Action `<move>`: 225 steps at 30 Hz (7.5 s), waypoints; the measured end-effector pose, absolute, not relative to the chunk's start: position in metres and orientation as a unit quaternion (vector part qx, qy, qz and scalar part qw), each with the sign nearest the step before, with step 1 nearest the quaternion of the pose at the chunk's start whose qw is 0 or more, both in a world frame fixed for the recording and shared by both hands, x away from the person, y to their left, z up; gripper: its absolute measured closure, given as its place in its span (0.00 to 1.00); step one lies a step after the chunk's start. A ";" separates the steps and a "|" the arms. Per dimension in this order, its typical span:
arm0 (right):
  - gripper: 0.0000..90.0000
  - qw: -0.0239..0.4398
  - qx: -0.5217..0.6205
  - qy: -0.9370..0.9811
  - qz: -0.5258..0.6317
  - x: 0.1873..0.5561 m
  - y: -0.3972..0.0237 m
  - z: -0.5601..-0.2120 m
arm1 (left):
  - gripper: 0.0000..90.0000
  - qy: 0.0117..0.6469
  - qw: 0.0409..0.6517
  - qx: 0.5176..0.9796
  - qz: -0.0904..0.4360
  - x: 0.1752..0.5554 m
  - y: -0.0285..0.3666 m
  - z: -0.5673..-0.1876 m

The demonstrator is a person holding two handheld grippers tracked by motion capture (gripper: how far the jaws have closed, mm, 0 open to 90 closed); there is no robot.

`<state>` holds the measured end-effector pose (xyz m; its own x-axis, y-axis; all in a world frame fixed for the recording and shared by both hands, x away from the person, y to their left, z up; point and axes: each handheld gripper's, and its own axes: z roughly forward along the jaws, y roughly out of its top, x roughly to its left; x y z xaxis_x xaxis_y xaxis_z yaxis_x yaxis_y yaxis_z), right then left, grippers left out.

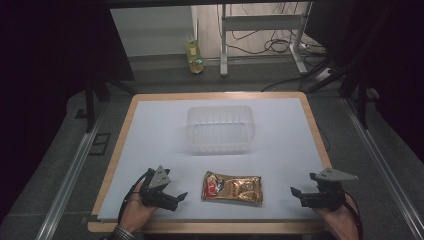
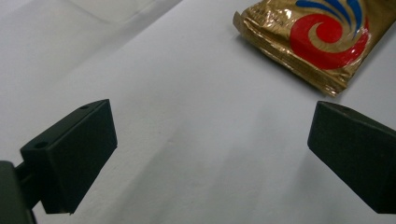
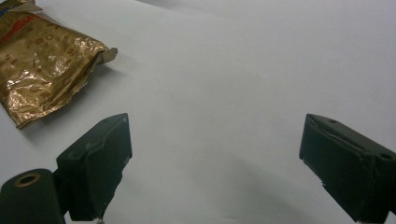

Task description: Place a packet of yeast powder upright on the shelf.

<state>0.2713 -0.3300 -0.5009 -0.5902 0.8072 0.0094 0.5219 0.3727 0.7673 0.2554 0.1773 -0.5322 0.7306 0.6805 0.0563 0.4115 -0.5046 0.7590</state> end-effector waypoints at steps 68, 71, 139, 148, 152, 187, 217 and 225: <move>0.11 0.191 0.410 0.816 0.361 0.271 -0.321 -0.502 | 0.99 0.245 0.422 0.864 0.127 0.272 0.128 -0.513; 0.11 0.191 0.407 0.817 0.360 0.271 -0.319 -0.502 | 0.99 0.240 0.422 0.866 0.124 0.273 0.123 -0.515; 0.20 -0.082 0.454 0.786 0.411 0.291 -0.262 -0.511 | 1.00 0.232 0.367 0.892 0.125 0.280 0.100 -0.540; 0.27 -0.124 0.463 0.775 0.412 0.303 -0.242 -0.519 | 1.00 0.230 0.367 0.893 0.119 0.282 0.101 -0.540; 0.30 -0.134 0.463 0.773 0.413 0.306 -0.236 -0.521 | 1.00 0.227 0.364 0.896 0.118 0.282 0.102 -0.539; 0.82 -0.191 0.463 0.731 0.463 0.324 -0.208 -0.508 | 0.95 0.218 0.371 0.890 0.150 0.279 0.103 -0.537; 0.83 -0.093 0.423 0.769 0.470 0.320 -0.215 -0.455 | 0.33 0.230 0.404 0.866 0.186 0.275 0.108 -0.533; 0.83 -0.069 0.418 0.782 0.457 0.323 -0.220 -0.441 | 0.16 0.234 0.404 0.862 0.197 0.274 0.106 -0.533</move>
<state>0.3226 -0.2199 -0.4411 -0.6405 0.5912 0.4902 0.7169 0.2314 0.6577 0.2735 0.1064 -0.5331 0.8130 0.5624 0.1505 0.2442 -0.5640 0.7888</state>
